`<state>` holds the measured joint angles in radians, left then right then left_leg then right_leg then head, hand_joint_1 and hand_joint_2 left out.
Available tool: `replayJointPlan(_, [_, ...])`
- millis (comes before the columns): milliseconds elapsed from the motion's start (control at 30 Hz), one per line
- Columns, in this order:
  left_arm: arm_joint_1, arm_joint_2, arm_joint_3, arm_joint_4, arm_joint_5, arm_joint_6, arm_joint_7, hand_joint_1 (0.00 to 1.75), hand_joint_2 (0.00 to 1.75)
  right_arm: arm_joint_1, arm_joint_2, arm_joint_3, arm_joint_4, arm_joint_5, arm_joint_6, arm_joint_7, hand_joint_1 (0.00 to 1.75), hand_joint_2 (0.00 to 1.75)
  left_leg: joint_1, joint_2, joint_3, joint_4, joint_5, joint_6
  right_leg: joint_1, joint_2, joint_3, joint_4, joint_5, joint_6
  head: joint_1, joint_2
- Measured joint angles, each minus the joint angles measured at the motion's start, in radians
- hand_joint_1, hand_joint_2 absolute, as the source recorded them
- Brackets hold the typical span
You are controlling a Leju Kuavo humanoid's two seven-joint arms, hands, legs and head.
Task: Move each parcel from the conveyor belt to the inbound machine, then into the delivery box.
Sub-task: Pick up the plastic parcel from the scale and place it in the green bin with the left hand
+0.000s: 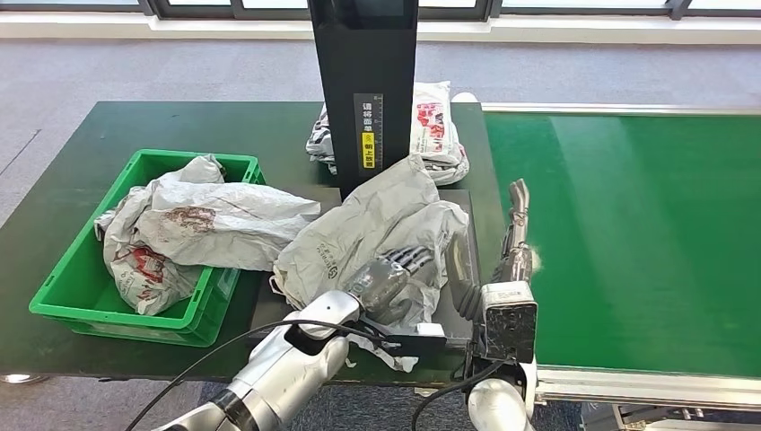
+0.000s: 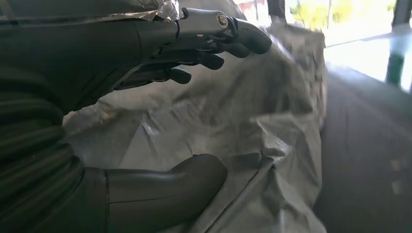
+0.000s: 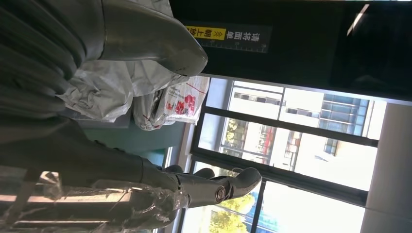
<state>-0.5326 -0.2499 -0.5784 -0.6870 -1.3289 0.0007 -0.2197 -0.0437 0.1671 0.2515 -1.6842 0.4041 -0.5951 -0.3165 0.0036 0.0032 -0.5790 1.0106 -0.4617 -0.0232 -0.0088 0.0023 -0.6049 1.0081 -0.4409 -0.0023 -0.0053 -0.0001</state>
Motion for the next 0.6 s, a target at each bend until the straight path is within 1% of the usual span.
replayJointPlan(100, [-0.032, -0.008, -0.015, 0.078, 0.008, -0.028, -0.008, 0.0, 1.75, 0.004, 0.003, -0.004, 0.001, -0.005, 0.003, -0.002, 0.0, 1.75, 0.0, 0.0, 0.0, 0.0, 0.0, 0.0, 0.0, 0.0, 0.0, 0.0, 0.0, 0.0, 0.0, 0.0])
replayJointPlan(233, [-0.06, -0.014, -0.024, 0.134, 0.01, -0.031, -0.01, 0.0, 1.75, 0.005, 0.007, -0.009, 0.002, -0.005, 0.005, -0.004, 0.0, 1.75, 0.0, 0.0, 0.0, 0.0, 0.0, 0.0, 0.0, 0.0, 0.0, 0.0, 0.0, 0.0, 0.0, 0.0])
replayJointPlan(267, [-0.065, -0.016, -0.026, 0.143, 0.01, -0.031, -0.011, 0.03, 1.75, 0.005, 0.007, -0.01, 0.003, -0.005, 0.006, -0.004, 0.0, 1.75, 0.0, 0.0, 0.0, 0.0, 0.0, 0.0, 0.0, 0.0, 0.0, 0.0, 0.0, 0.0, 0.0, 0.0])
replayJointPlan(367, [-0.075, -0.018, -0.028, 0.162, 0.012, -0.04, -0.014, 1.34, 1.75, 0.006, 0.007, -0.014, 0.006, -0.006, 0.006, -0.004, 0.0, 1.75, 0.0, 0.0, 0.0, 0.0, 0.0, 0.0, 0.0, 0.0, 0.001, 0.0, 0.0, 0.0, 0.0, 0.0])
replayJointPlan(400, [-0.079, -0.019, -0.029, 0.17, 0.017, -0.055, -0.019, 1.75, 1.75, 0.006, 0.007, -0.014, 0.006, -0.007, 0.006, -0.004, 0.0, 1.75, 0.0, 0.0, 0.0, 0.0, 0.0, 0.0, 0.0, 0.0, 0.001, 0.0, 0.0, 0.0, 0.0, 0.0])
replayJointPlan(500, [-0.103, -0.017, -0.029, 0.202, 0.053, -0.136, -0.058, 1.75, 1.75, 0.006, 0.007, -0.015, 0.009, -0.016, 0.011, -0.005, 0.0, 1.75, 0.0, -0.001, 0.0, 0.0, 0.0, 0.0, 0.0, -0.001, 0.003, 0.0, 0.0, 0.0, 0.0, 0.0])
replayJointPlan(600, [-0.133, -0.006, -0.029, 0.233, 0.088, -0.203, -0.107, 1.75, 1.75, 0.005, 0.007, -0.015, 0.021, -0.028, 0.018, -0.007, 0.0, 1.75, 0.0, -0.002, 0.0, 0.0, -0.001, 0.001, 0.0, -0.002, 0.006, 0.0, -0.001, 0.0, 0.0, 0.0])
